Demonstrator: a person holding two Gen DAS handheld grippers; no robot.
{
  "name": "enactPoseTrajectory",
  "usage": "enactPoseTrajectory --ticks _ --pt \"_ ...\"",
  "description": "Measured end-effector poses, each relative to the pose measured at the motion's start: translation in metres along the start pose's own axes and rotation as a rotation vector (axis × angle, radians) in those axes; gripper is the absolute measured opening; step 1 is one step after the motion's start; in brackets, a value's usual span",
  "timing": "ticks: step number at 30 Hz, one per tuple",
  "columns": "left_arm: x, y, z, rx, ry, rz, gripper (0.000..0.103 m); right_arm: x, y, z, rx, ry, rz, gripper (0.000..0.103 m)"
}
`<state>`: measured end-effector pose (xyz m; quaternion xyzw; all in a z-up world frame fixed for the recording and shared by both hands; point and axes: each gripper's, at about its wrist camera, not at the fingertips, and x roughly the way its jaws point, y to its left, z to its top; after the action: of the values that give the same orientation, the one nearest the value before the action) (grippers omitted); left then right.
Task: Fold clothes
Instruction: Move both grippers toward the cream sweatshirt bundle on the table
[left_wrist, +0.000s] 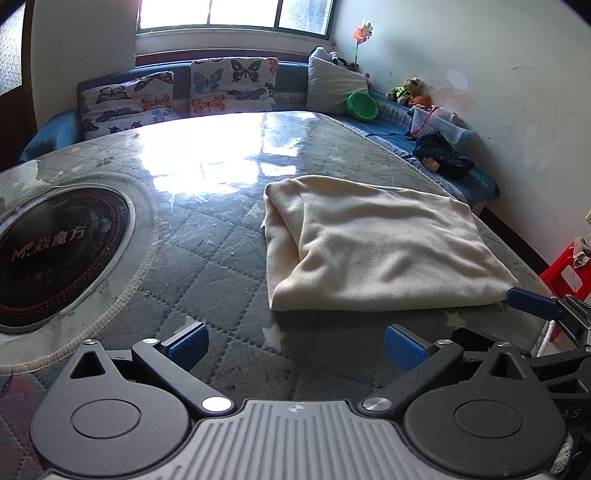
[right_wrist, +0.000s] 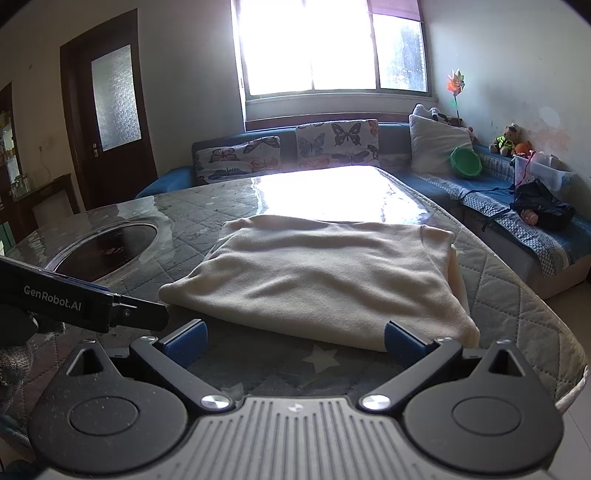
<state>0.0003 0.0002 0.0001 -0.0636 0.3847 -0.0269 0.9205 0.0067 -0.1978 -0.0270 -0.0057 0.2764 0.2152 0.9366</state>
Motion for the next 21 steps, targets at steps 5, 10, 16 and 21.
enactPoseTrajectory --ticks 5,10,16,21 --pt "0.001 0.001 0.002 0.007 0.010 -0.004 0.103 0.002 -0.001 0.001 -0.014 0.007 -0.001 0.103" --pt "0.001 0.002 0.003 0.014 0.021 -0.008 0.103 0.006 -0.001 0.003 -0.023 0.021 0.008 0.103" --pt "0.004 0.002 0.008 0.003 0.016 -0.009 0.103 0.009 0.000 0.008 -0.043 0.028 0.017 0.103" --pt "0.008 0.007 0.016 -0.006 0.016 -0.004 0.103 0.014 0.000 0.014 -0.051 0.032 0.024 0.103"
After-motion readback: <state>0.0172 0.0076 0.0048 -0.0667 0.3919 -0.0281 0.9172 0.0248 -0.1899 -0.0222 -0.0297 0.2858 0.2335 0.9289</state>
